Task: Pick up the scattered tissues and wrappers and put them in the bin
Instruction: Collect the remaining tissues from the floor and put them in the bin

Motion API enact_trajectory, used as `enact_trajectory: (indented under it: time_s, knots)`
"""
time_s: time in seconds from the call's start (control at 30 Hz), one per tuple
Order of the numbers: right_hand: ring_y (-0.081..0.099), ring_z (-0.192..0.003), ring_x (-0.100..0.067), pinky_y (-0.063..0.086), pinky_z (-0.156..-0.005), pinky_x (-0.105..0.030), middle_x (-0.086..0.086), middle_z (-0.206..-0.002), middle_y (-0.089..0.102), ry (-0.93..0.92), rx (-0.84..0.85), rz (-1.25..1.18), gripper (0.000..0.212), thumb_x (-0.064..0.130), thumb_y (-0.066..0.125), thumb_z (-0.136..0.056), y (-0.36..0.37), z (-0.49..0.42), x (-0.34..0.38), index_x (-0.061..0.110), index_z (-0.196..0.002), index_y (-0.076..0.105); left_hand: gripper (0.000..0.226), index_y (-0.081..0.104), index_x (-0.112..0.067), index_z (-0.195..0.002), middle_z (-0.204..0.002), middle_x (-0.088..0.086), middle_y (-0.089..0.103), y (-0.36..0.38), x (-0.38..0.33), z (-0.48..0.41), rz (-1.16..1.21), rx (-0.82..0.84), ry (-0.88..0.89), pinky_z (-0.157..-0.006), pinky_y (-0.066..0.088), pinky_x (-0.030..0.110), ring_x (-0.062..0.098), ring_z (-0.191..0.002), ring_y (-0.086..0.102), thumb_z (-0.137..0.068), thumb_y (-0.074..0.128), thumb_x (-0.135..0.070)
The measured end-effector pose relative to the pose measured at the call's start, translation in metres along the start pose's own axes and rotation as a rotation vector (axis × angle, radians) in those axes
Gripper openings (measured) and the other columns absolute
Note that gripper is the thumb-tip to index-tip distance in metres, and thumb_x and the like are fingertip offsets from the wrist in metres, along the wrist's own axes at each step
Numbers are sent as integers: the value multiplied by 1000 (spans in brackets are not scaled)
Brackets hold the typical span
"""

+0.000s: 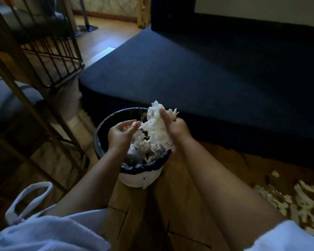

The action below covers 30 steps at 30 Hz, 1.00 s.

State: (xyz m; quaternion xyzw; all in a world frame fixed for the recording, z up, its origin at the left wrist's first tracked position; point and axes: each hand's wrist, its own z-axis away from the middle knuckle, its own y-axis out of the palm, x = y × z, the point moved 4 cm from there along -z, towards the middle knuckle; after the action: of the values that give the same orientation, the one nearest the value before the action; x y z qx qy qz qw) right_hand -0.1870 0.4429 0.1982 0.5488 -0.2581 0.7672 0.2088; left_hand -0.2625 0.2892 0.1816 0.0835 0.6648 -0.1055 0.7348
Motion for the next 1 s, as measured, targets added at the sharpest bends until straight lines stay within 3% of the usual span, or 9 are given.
enact_trajectory:
  time_s: [0.1,0.17,0.33,0.5,0.57,0.63,0.77,0.9,1.0]
  knots:
    - [65,-99,-28,50,-95,-41,-6,-105,69,67,51,40,65,68,60,-71,39,-29,-5,14,-107,64,24,68,-8,-102,-92,8,70,-11,18,-27,7,-67,-65,-55,48,16,9,-71,62,-82,69,-23]
    - [62,-100,-27,47,-92,-33,-4,-105,65,127,111,74,53,53,60,-81,58,-42,-17,11,-113,61,31,65,-8,-109,-107,12,68,-17,34,-42,-32,-71,-106,-63,49,23,15,-82,63,-85,65,-28]
    - [55,-115,-30,44,-96,-36,-10,-128,56,150,187,335,48,35,61,-86,73,-58,-41,11,-126,53,47,42,-12,-139,-140,11,49,-22,60,-56,-327,78,-126,-107,37,34,24,-128,47,-95,49,-28]
    - [52,-115,-34,46,-99,-47,-18,-130,51,160,342,593,42,37,61,-84,74,-59,-67,21,-122,56,36,53,-13,-129,-133,13,52,-13,81,-46,-606,271,-132,-100,37,30,29,-124,49,-97,43,-27]
    - [58,-109,-28,49,-95,-41,-13,-122,58,155,405,600,37,29,59,-88,66,-51,-61,15,-123,57,36,57,-11,-125,-126,15,57,-11,79,-39,-648,274,-175,-90,42,30,29,-112,55,-98,42,-30]
    - [59,-99,-24,52,-83,-36,-11,-114,59,144,385,545,35,25,57,-91,53,-44,-51,12,-123,58,36,59,-7,-118,-118,18,61,-9,64,-33,-731,190,-139,-83,45,34,31,-102,58,-97,42,-30]
    - [60,-93,-24,54,-77,-39,-12,-112,59,98,283,351,32,23,52,-93,17,-15,-33,13,-123,57,45,48,-10,-132,-130,14,55,7,32,-4,-782,52,-39,-93,46,38,31,-116,55,-94,45,-35]
    - [58,-87,-13,50,-69,-29,-2,-100,61,-2,196,255,25,22,51,-93,-31,33,-37,14,-115,60,39,51,-17,-125,-119,9,60,45,28,50,-660,141,62,-81,54,38,22,-101,61,-92,51,-37]
    - [58,-94,-15,49,-75,-31,0,-102,61,-10,121,229,23,22,49,-94,-78,74,-62,14,-113,60,39,54,-14,-125,-125,5,58,81,34,95,-663,252,112,-90,46,28,19,-113,56,-92,52,-36]
